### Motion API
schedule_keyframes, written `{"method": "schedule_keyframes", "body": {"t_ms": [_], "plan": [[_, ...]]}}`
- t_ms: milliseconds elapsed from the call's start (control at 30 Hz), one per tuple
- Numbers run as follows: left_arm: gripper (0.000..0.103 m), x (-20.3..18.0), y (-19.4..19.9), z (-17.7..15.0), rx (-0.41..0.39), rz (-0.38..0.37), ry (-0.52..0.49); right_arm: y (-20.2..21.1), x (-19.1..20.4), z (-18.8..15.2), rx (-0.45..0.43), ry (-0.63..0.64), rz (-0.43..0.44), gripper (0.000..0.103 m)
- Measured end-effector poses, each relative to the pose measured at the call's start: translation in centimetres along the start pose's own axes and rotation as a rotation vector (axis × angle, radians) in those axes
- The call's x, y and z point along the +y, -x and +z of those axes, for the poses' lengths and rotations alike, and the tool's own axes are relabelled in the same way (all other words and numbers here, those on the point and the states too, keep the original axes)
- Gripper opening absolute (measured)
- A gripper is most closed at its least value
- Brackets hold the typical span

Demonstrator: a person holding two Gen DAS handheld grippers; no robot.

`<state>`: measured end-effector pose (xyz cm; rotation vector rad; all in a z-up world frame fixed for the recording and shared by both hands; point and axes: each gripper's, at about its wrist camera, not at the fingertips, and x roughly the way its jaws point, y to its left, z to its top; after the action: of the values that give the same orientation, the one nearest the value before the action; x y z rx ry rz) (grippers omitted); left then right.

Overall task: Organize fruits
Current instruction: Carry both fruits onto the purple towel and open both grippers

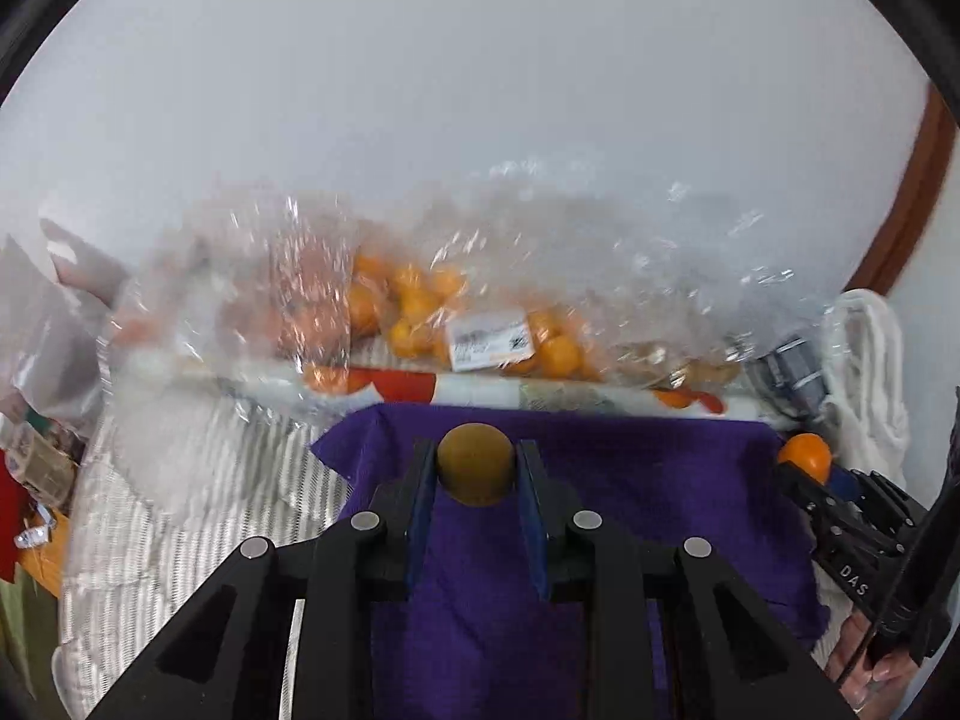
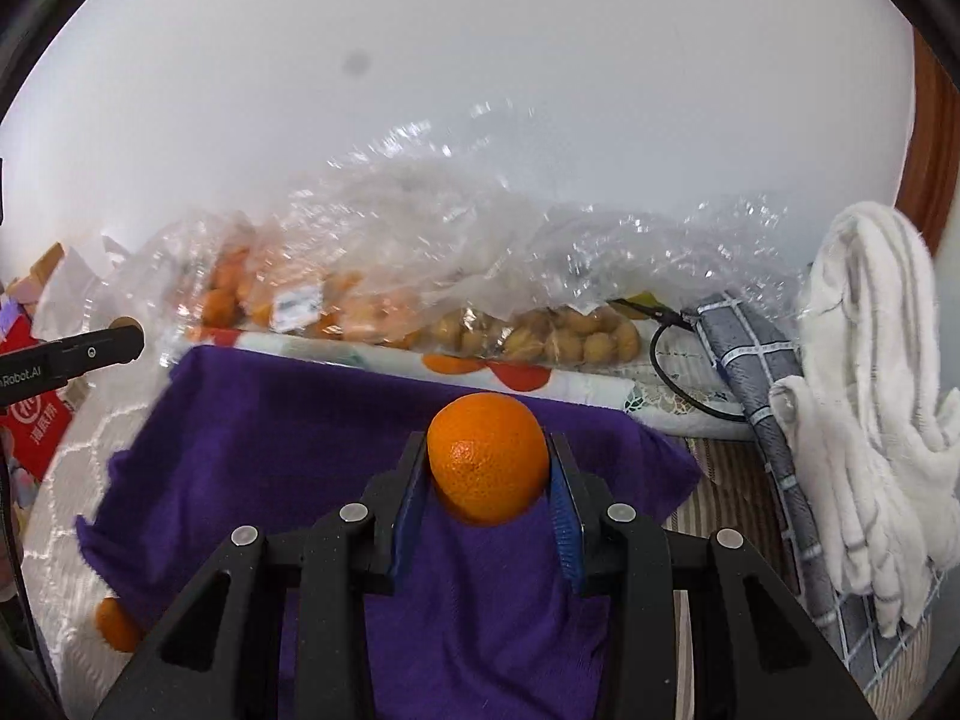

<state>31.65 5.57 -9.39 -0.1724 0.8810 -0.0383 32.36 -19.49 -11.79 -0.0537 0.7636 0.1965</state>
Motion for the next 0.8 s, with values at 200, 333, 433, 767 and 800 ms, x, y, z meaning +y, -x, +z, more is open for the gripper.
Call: {"method": "schedule_keyframes", "body": {"t_ms": [200,333,433,767,800], "plan": [[0.025,0.3,-3.9,-1.0,0.069,0.001,0.004,-3.6,-0.4,-0.8,0.081,0.018,-0.019,0.038],[0.025,0.0,-5.4,-1.8,0.109,0.021,0.002,-4.1,-0.2,-0.7,0.093,0.033,-0.035,0.038],[0.025,-0.5,-6.5,-2.4,0.146,0.030,-0.027,-4.9,-0.1,-0.8,0.134,0.045,-0.047,0.038],[0.025,-1.0,-7.5,-2.8,0.164,0.043,-0.033,-6.2,-0.1,-1.2,0.197,0.054,-0.086,0.038],[0.025,-1.0,-7.6,-2.7,0.164,0.042,-0.033,-6.3,-0.1,-1.3,0.201,0.053,-0.084,0.038]]}}
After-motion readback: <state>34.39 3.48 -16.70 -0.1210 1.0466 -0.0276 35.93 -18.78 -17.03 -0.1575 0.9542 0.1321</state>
